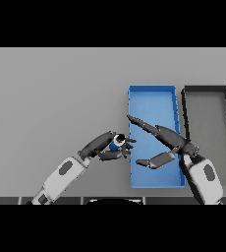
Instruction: Pick up the blue pipe and place it into the blue bin.
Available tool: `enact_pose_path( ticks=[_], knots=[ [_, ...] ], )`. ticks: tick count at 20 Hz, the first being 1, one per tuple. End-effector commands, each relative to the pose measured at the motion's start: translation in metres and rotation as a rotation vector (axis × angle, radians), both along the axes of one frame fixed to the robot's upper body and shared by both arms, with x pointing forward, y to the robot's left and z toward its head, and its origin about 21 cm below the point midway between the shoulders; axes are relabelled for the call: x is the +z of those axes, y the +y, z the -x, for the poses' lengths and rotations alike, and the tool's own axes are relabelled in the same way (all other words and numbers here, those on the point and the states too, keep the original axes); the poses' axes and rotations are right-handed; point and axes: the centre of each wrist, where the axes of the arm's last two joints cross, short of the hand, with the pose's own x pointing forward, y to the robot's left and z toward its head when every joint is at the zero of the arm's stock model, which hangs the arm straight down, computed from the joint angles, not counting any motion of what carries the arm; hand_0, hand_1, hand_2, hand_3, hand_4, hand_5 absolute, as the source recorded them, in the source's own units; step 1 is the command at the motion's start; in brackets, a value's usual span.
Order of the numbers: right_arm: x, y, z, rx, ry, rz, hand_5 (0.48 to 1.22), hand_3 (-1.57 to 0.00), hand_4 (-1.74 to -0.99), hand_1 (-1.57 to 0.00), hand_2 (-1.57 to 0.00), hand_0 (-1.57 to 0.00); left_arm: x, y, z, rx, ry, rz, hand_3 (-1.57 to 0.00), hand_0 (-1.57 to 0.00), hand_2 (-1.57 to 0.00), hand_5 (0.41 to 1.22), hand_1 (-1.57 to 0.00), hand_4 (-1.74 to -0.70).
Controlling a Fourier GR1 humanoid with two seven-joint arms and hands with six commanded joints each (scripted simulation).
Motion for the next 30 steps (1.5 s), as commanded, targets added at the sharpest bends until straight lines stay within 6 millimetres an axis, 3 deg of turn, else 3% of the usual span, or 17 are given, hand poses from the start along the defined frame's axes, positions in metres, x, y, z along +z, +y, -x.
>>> enact_pose_path(
  ticks=[1,10,16,17,18,20,21,22,23,25,26,28,30],
  knots=[
    [0.004,0.011,-0.003,0.031,-0.023,0.007,0.532,0.0,-1.303,0.0,0.0,0.0,-0.001,0.001,0.0,-0.001,0.002,0.005,-1.44,-1.57,-1.57,1.221,-1.57,-1.73],
    [0.015,0.065,-0.024,0.182,-0.023,0.085,0.52,0.0,-1.226,0.0,0.0,0.0,-0.006,0.0,-0.004,-0.038,0.024,0.031,-1.51,-1.57,-1.57,1.221,-1.57,-1.73],
    [0.015,0.09,-0.041,0.243,-0.003,0.111,0.516,-0.01,-1.241,-0.04,-0.07,-0.01,-0.008,0.003,-0.007,-0.06,0.047,0.033,-1.47,-1.57,-1.57,1.221,-1.57,-1.72],
    [0.013,0.092,-0.043,0.249,0.002,0.127,0.519,-0.04,-1.268,-0.08,-0.11,-0.05,-0.006,0.007,-0.009,-0.065,0.039,0.047,-1.4,-1.57,-1.57,1.221,-1.57,-1.72],
    [0.013,0.094,-0.045,0.259,-0.003,0.136,0.523,-0.11,-1.308,-0.17,-0.19,-0.14,-0.004,0.005,-0.009,-0.071,-0.004,0.042,-1.15,-1.5,-1.37,1.221,-1.39,-1.63],
    [0.016,0.103,-0.046,0.289,-0.006,0.143,0.538,-0.37,-1.39,-0.5,-0.5,-0.48,0.001,0.002,-0.012,-0.031,-0.046,-0.111,-0.74,-0.99,-0.87,1.221,-0.9,-1.59],
    [0.015,0.107,-0.045,0.308,-0.004,0.148,0.551,-0.56,-1.453,-0.71,-0.71,-0.7,0.0,0.005,-0.007,-0.033,-0.066,-0.097,-0.67,-0.88,-0.8,1.221,-0.83,-1.61],
    [0.014,0.107,-0.044,0.326,0.0,0.127,0.573,-0.7,-1.503,-0.89,-0.89,-0.87,0.001,0.004,-0.006,-0.035,-0.065,-0.095,-0.66,-0.89,-0.85,1.221,-0.87,-1.64],
    [0.011,0.108,-0.044,0.335,0.028,0.121,0.604,-0.83,-1.541,-1.02,-1.02,-1.01,0.001,0.005,-0.002,-0.037,-0.061,-0.039,-0.62,-1.03,-0.99,1.192,-1.01,-1.66],
    [0.012,0.112,-0.043,0.325,0.066,0.111,0.706,-1.1,-1.492,-1.22,-1.22,-1.21,0.0,0.005,-0.004,-0.023,-0.024,0.036,-0.52,-1.22,-1.2,1.203,-1.21,-1.69],
    [0.01,0.109,-0.044,0.313,0.064,0.085,0.809,-1.19,-1.475,-1.29,-1.29,-1.28,-0.001,0.005,-0.006,-0.022,-0.001,0.053,-0.53,-1.29,-1.27,1.206,-1.28,-1.7],
    [0.01,0.11,-0.041,0.311,0.03,0.071,0.957,-1.33,-1.458,-1.39,-1.39,-1.39,-0.003,0.003,-0.003,-0.036,-0.004,0.071,-0.55,-1.39,-1.38,1.212,-1.39,-1.71],
    [0.011,0.11,-0.04,0.31,-0.015,0.076,1.052,-1.42,-1.459,-1.46,-1.46,-1.45,-0.001,0.003,-0.005,-0.033,-0.012,0.055,-0.59,-1.46,-1.45,1.215,-1.45,-1.72]
  ],
)
